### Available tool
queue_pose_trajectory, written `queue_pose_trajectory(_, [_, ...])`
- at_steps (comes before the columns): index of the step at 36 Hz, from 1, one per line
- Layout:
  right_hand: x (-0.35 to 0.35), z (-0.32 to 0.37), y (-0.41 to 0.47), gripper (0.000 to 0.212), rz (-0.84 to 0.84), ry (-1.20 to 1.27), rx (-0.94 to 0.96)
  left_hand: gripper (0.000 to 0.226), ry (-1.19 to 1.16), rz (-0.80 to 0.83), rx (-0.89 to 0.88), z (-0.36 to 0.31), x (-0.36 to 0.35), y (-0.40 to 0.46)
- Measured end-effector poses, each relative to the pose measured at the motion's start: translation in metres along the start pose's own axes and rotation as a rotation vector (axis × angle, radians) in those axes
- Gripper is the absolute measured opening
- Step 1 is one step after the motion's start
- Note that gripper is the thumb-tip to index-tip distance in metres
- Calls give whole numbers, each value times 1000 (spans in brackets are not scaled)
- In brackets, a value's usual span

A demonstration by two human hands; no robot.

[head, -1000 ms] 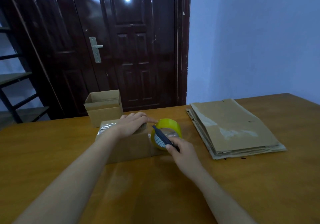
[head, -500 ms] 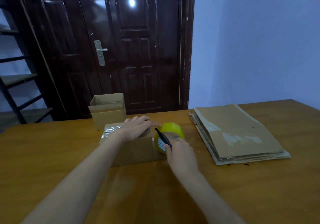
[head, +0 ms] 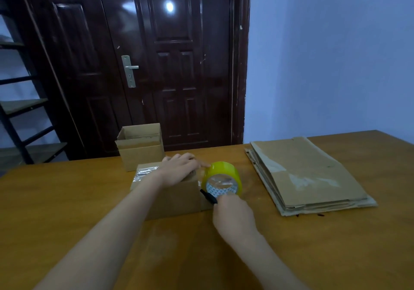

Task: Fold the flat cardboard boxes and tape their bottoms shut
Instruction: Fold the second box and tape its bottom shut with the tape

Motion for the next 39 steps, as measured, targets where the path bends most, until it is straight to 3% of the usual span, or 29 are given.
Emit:
queue_pose_trajectory(5, [-8,-20,-4,18,254,258,23,34,-91,-9,15,-1,1,-2])
queue_pose_trajectory(8, [-16,-20,-10,18,509,225,76,30,-102,-27,35,-1,1,-2])
queue_pose_trajectory(10, [-20,-13,-15,16,560,174,162,32,-127,-42,45,-2,2,-3])
queue_pose_trajectory(15, [-17,1,-12,27,230,-163,368,27,-124,-54,61,-2,2,-3])
queue_pose_trajectory(22, [19,6,14,24,-552,143,174,40,-84,-17,-1,-5,1,-5])
queue_pose_trajectory(23, [18,7,19,31,-582,156,153,45,-80,-16,-5,-5,1,-4])
queue_pose_trajectory(28, [0,16,45,58,-397,104,122,44,-84,-25,2,-3,0,-3])
queue_pose_trajectory(39, [-11,19,57,44,-455,106,5,41,-96,-34,23,2,-2,0])
Point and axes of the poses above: each hand's wrist, its own y-axis towards the middle knuckle, its own x-axis out of the back of the hand, z = x × y, the point moved 4 cm from there along y, towards the middle knuckle, and after that the axes turned 10 degrees about -x, right-handed, at the moved point
